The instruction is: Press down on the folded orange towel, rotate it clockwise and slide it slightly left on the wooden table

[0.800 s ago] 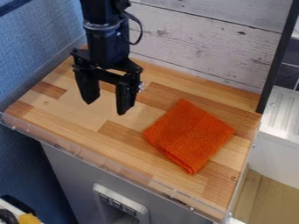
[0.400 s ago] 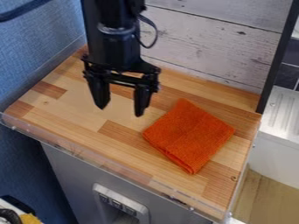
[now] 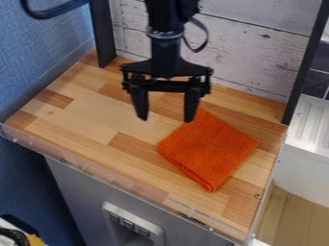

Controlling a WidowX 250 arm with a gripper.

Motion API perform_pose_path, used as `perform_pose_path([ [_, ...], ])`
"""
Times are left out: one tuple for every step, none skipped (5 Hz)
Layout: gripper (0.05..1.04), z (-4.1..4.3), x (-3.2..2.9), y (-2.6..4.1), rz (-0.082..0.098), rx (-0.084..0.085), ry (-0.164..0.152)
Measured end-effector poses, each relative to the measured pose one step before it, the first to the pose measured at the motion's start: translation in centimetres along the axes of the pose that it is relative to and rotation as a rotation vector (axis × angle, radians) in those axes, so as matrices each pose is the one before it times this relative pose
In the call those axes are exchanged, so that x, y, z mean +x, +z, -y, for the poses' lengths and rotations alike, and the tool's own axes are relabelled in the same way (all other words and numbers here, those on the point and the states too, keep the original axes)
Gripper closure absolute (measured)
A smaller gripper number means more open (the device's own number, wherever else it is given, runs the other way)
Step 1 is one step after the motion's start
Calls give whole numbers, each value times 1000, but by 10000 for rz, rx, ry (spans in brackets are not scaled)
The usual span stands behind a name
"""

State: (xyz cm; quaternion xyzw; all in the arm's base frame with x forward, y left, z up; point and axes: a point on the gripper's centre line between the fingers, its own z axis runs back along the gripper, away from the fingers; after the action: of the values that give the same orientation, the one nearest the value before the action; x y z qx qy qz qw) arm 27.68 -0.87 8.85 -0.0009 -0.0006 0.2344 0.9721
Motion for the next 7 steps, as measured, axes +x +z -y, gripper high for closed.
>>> perform_pose_path([
  [84,1925,480,-172,154,7,1148],
  [84,2031,-120,-418,68,17,977],
  [85,1220,-316,-359,10,21,660],
  [112,433,153,-632,-42,82,527],
  [407,312,-144,-963,-46,95,385],
  [685,356,-218,-1131,-69,117,177],
  [908,830,368,-731,-14,-60,83],
])
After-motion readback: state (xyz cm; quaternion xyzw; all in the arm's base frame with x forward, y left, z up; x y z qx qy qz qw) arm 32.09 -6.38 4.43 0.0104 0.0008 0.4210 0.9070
